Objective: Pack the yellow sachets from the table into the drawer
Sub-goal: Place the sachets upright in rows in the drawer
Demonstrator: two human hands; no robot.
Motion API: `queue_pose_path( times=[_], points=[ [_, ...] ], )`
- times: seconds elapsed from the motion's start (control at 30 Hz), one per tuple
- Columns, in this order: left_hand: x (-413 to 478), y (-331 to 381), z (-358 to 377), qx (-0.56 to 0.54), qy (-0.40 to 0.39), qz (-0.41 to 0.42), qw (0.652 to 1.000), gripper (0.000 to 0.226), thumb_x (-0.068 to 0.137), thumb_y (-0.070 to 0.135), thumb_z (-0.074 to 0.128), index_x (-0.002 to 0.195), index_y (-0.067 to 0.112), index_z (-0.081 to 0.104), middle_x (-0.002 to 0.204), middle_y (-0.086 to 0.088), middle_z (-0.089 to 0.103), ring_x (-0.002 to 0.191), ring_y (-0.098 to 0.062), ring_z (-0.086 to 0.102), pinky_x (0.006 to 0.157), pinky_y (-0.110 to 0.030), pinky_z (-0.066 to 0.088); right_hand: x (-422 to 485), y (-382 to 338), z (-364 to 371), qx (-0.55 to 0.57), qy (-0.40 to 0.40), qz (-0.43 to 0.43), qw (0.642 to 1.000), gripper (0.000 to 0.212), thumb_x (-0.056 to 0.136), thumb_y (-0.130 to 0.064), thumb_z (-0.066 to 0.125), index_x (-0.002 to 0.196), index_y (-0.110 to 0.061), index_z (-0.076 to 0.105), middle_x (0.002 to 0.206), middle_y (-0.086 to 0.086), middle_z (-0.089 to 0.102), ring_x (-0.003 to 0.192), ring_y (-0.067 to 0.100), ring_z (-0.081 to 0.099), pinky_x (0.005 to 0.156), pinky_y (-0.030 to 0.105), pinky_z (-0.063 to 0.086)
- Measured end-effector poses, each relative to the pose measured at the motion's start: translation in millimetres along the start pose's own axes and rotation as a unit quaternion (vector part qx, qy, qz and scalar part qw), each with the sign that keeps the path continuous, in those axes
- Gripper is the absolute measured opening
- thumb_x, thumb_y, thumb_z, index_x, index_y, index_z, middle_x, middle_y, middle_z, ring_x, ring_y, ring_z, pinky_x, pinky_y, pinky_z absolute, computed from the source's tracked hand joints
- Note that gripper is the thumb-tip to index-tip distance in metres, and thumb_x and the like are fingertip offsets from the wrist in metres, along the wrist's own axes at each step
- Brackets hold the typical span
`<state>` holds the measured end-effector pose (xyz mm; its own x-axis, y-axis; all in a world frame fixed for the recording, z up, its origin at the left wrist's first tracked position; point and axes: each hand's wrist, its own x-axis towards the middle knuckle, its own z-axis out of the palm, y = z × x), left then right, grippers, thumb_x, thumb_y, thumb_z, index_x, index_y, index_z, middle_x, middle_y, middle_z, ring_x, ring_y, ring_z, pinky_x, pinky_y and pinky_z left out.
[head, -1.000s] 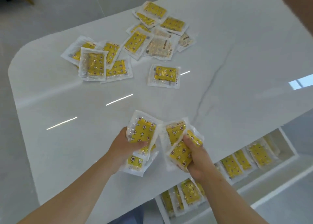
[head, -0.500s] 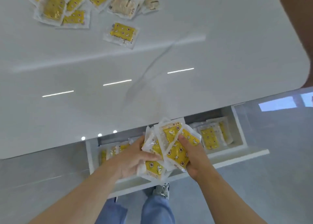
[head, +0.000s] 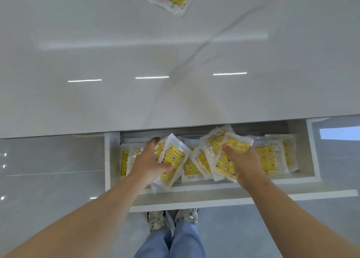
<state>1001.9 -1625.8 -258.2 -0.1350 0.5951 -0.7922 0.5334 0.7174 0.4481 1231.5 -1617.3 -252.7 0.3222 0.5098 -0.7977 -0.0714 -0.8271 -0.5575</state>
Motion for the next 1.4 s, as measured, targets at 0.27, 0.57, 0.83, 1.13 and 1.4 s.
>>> queue_pose_path(
  times=[0.27,0.57,0.83,1.13,1.4],
  points=[
    [34,-22,16,0.251,-0.112,0.056,0.960,0.092,0.072,0.033,0.078,0.141,0.048,0.019,0.141,-0.006,0.033,0.115,-0.028,0.053,0.088,-0.034,0.049,42,1,31,-0.343,-0.152,-0.041,0.926,0.033,0.080,-0.020,0.072,0.111,-0.021,0.060,0.098,-0.004,0.066,0.081,0.012,0.060,0.060,0.021,0.043],
    [44,-35,6,0.307,-0.015,0.128,0.943,0.037,0.096,0.025,0.045,0.130,0.038,0.047,0.128,-0.001,0.045,0.111,-0.022,0.053,0.086,-0.032,0.049,48,1,41,-0.407,-0.130,-0.055,0.903,0.039,0.084,-0.025,0.067,0.121,-0.021,0.055,0.085,-0.004,0.060,0.063,0.006,0.052,0.052,0.020,0.042],
    [28,-31,19,0.480,0.039,0.174,0.859,0.065,0.079,0.040,0.066,0.138,0.035,0.039,0.151,0.001,0.025,0.140,-0.029,0.020,0.109,-0.050,0.024,36,5,21,-0.341,-0.093,-0.072,0.933,0.026,0.084,-0.020,0.068,0.109,-0.020,0.060,0.088,-0.006,0.063,0.079,0.014,0.058,0.066,0.024,0.044],
    [29,-10,42,0.202,0.081,0.053,0.975,0.003,0.094,0.020,0.050,0.097,0.021,0.051,0.098,0.001,0.063,0.085,-0.017,0.056,0.069,-0.029,0.047,36,-7,0,-0.372,-0.094,-0.093,0.919,0.026,0.087,-0.021,0.065,0.112,-0.020,0.058,0.088,-0.007,0.057,0.079,0.011,0.053,0.069,0.022,0.041],
    [31,-15,48,0.449,0.061,0.107,0.885,0.036,0.094,0.036,0.047,0.129,0.026,0.047,0.135,0.000,0.044,0.125,-0.023,0.038,0.100,-0.034,0.035,47,-17,8,-0.447,-0.141,-0.083,0.880,0.025,0.088,-0.023,0.063,0.112,-0.016,0.060,0.091,-0.001,0.060,0.073,0.011,0.053,0.055,0.020,0.037]
  ],
)
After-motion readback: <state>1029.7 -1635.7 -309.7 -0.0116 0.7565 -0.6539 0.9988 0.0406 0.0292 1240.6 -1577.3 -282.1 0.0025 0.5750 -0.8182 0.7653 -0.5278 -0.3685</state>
